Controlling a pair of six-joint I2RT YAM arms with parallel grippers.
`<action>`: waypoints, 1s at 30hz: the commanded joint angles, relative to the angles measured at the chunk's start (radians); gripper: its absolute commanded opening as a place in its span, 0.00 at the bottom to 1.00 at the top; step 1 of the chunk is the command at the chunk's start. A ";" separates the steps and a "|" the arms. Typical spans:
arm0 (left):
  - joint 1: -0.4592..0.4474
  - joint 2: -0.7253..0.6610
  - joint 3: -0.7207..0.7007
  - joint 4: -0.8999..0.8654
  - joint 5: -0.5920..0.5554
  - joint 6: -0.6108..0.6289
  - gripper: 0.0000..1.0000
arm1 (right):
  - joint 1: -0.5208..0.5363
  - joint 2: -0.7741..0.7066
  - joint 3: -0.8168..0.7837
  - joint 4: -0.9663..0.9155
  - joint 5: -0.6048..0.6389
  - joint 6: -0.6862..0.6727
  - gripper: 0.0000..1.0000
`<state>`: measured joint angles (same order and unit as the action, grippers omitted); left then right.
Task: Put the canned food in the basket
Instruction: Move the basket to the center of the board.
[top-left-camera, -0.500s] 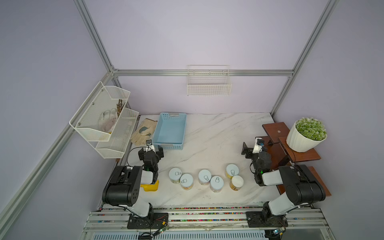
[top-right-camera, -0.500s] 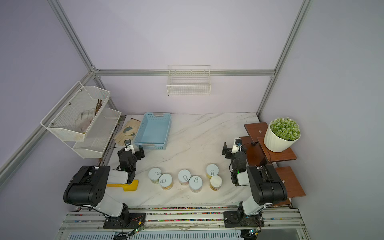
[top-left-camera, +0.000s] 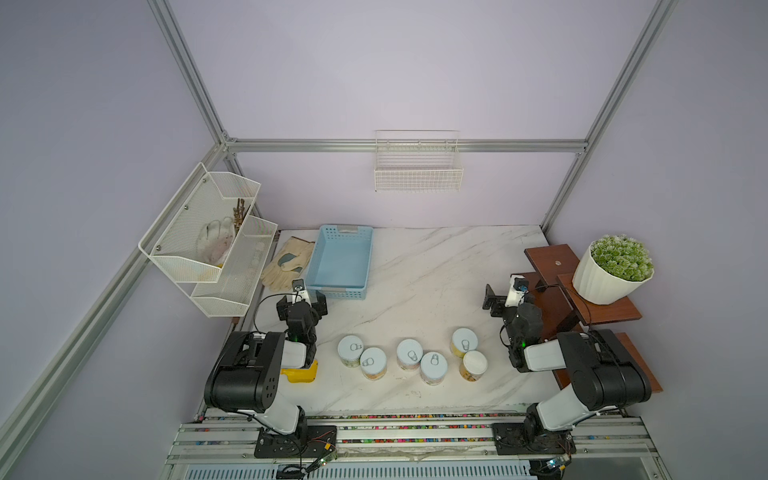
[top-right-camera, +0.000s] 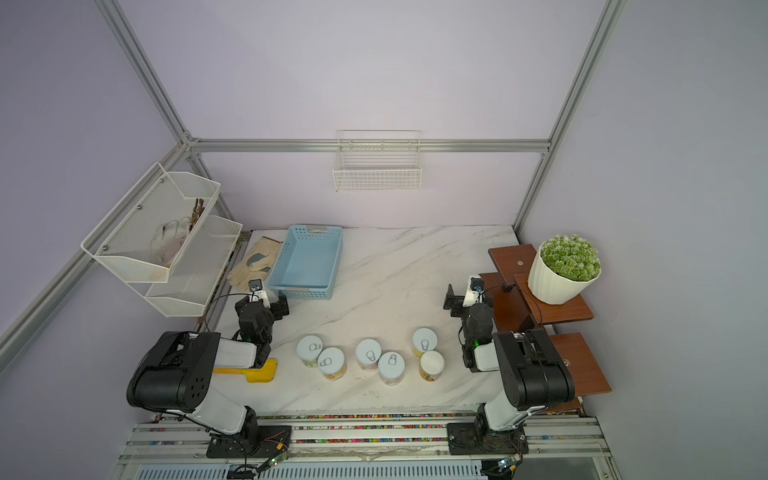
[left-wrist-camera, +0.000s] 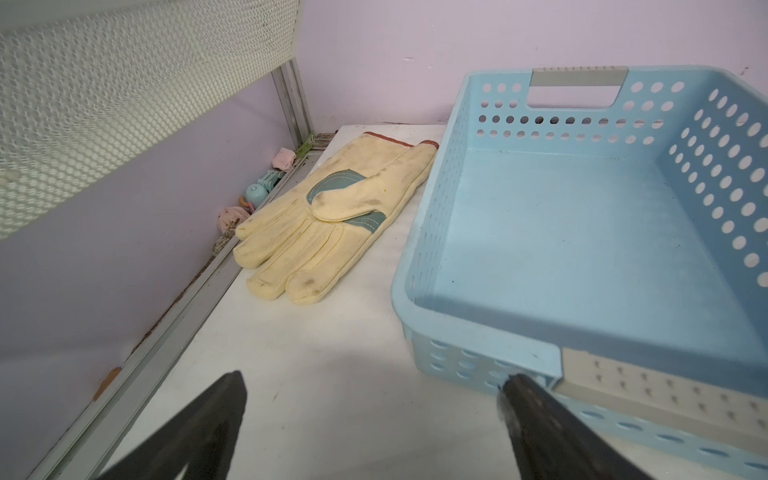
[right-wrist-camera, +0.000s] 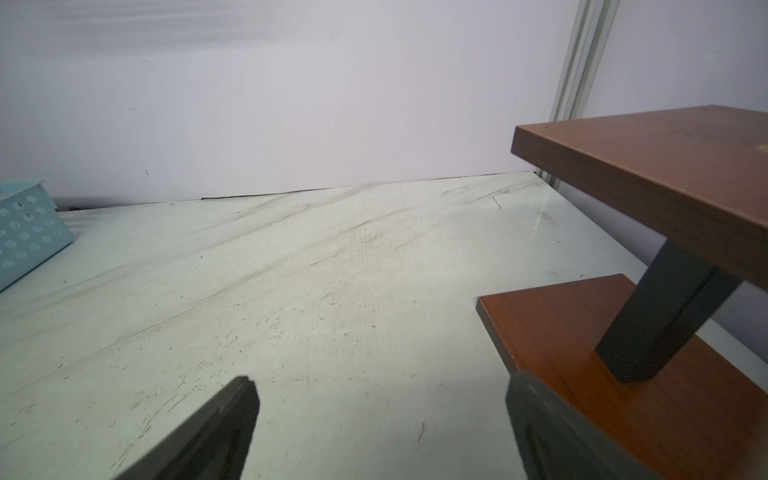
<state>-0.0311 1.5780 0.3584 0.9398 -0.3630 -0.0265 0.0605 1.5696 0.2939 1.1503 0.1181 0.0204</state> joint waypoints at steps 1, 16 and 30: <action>0.004 -0.007 0.012 0.023 -0.005 -0.012 1.00 | -0.004 0.004 0.003 0.014 0.002 0.000 0.99; -0.051 -0.455 -0.015 -0.349 -0.086 -0.074 1.00 | -0.004 -0.442 -0.039 -0.286 -0.155 -0.003 0.99; -0.068 -0.669 0.270 -1.168 -0.046 -0.590 1.00 | -0.004 -0.725 0.085 -0.847 -0.081 0.350 0.99</action>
<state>-0.0944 0.9157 0.5529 -0.0082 -0.4458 -0.4675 0.0605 0.8566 0.3595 0.4557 -0.0017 0.2527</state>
